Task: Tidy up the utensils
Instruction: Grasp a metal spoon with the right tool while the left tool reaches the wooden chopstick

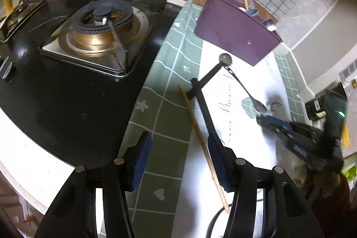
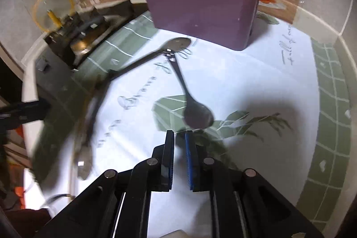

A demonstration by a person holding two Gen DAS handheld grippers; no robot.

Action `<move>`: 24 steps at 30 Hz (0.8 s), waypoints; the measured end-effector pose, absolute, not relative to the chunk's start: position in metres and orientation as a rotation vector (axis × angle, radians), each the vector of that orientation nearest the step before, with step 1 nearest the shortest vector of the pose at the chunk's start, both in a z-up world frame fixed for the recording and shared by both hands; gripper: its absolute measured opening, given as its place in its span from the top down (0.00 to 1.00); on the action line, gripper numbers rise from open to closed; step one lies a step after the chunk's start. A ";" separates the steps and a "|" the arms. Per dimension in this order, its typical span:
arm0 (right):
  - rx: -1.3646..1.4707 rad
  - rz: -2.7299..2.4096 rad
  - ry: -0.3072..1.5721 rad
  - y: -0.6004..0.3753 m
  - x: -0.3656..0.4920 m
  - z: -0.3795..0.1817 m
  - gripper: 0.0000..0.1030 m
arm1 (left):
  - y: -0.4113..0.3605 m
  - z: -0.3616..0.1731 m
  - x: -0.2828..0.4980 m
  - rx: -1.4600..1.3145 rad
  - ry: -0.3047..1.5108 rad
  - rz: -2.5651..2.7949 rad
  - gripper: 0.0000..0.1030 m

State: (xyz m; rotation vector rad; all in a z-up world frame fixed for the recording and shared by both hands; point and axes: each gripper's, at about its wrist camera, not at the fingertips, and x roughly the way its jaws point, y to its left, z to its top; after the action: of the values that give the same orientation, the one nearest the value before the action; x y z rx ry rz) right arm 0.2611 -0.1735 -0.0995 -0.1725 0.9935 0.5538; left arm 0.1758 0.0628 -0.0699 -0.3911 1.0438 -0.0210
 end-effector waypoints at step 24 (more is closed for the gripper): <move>-0.364 0.684 0.913 -0.051 0.250 -0.111 0.87 | 0.066 -0.070 0.165 -0.349 1.042 -0.012 0.48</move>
State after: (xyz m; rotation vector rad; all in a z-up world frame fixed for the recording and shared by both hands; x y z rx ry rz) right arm 0.2496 -0.0510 -0.1106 -0.3636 0.9128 0.6844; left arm 0.1650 0.0663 -0.0698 -0.3491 1.0418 -0.0121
